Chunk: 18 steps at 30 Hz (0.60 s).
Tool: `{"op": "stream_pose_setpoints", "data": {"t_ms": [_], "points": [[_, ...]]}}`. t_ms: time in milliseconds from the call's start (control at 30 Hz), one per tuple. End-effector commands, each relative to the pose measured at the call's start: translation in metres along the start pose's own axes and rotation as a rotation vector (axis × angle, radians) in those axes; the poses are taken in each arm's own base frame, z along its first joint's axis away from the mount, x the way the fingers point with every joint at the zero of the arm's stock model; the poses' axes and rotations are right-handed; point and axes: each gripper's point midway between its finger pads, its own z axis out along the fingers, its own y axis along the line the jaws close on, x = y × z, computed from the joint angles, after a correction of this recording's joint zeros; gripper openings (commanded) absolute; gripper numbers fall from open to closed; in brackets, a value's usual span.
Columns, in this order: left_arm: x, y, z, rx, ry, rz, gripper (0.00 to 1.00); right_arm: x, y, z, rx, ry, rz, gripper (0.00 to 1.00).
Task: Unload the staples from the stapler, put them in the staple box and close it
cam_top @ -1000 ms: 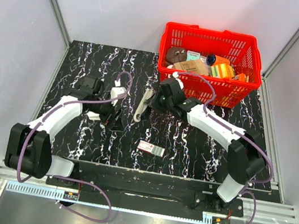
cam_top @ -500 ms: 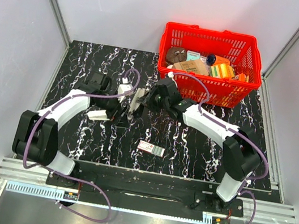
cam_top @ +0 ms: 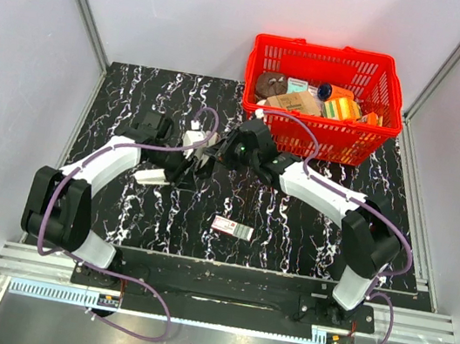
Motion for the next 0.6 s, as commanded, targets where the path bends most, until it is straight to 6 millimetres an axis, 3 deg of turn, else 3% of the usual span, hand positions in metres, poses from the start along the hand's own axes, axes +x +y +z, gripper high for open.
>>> {"op": "stream_pose_setpoints", "data": {"t_ms": [0,133,167,233,400,567], "points": [[-0.022,0.001,-0.006,-0.009,-0.060,0.105,0.40,0.000,0.039,-0.008,-0.141,0.001,0.008,0.00],[-0.020,-0.001,-0.007,-0.010,-0.058,0.109,0.24,0.008,0.034,-0.002,-0.143,0.029,0.015,0.00],[-0.019,-0.001,-0.008,-0.015,-0.058,0.111,0.16,0.010,0.034,-0.001,-0.148,0.042,0.014,0.04],[-0.017,-0.001,-0.008,-0.024,-0.054,0.110,0.10,0.015,0.033,0.001,-0.147,0.066,0.016,0.23],[-0.018,0.007,-0.010,-0.087,-0.065,0.099,0.03,0.024,0.036,-0.002,-0.152,0.086,-0.009,0.39],[-0.032,0.011,-0.015,-0.141,-0.123,0.065,0.01,0.041,0.032,-0.001,-0.122,0.110,-0.035,0.52]]}}
